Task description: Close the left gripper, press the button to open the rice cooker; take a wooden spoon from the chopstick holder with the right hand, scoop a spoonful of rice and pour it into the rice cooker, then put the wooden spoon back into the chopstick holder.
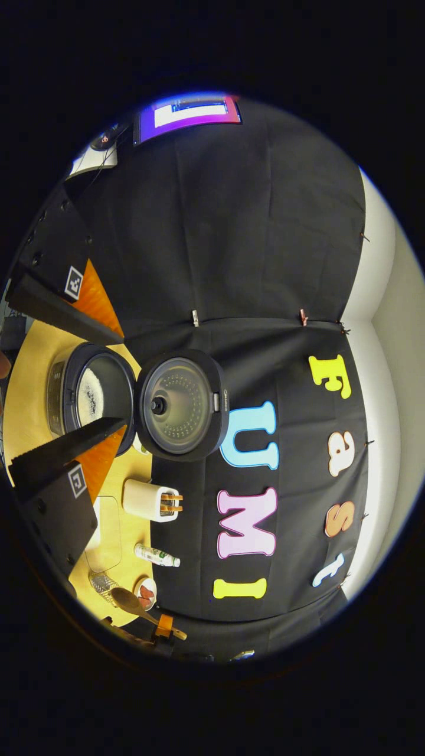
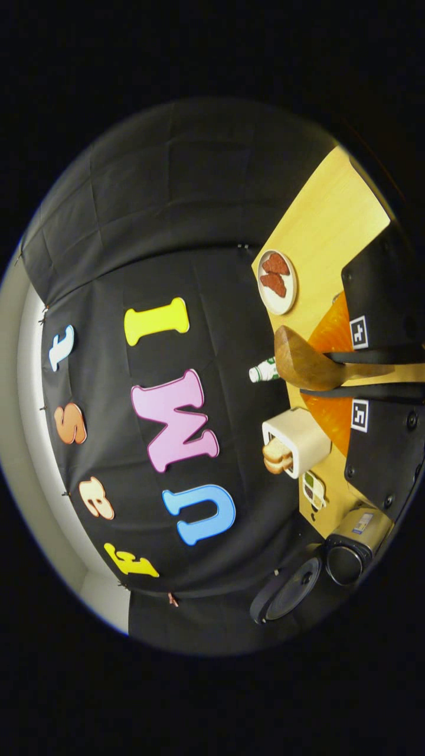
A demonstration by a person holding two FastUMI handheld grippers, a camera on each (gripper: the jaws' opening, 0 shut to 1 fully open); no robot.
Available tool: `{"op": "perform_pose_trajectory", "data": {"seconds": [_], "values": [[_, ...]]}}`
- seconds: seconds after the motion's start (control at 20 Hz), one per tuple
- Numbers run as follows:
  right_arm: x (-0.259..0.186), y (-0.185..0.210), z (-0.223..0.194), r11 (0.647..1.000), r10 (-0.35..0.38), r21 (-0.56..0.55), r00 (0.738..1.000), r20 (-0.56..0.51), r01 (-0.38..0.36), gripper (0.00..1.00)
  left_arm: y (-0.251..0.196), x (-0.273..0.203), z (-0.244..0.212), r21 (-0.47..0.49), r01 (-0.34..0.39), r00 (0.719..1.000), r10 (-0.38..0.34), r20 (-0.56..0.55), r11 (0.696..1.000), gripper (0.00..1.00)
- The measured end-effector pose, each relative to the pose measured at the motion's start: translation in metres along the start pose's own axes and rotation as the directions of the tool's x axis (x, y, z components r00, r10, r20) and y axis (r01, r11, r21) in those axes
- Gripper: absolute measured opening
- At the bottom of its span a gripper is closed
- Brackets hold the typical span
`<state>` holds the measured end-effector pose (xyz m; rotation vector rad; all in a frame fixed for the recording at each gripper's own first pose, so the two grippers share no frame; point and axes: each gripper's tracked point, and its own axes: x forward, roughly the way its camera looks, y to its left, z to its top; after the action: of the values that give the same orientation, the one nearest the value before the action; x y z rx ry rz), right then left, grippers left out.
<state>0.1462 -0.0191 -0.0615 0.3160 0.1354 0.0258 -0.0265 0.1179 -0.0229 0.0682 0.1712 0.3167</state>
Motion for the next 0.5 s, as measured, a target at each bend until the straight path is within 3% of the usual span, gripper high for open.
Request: {"op": "perform_pose_trajectory", "data": {"seconds": [0.15,0.3,0.5], "values": [[0.003,0.043,-0.013,0.998,0.058,-0.011,0.998,-0.026,-0.058,0.16,0.008,0.003,0.006,0.036,0.007,0.999,-0.008,0.034,0.999,0.89],[0.012,0.078,-0.03,0.995,0.096,-0.033,0.994,-0.045,-0.098,0.16,0.013,0.006,0.009,0.049,0.028,0.998,-0.03,0.046,0.998,0.85],[0.025,0.096,-0.083,0.994,0.085,-0.057,0.987,-0.137,-0.093,0.16,0.019,0.016,0.006,0.046,0.058,0.998,-0.06,0.034,0.997,0.85]]}}
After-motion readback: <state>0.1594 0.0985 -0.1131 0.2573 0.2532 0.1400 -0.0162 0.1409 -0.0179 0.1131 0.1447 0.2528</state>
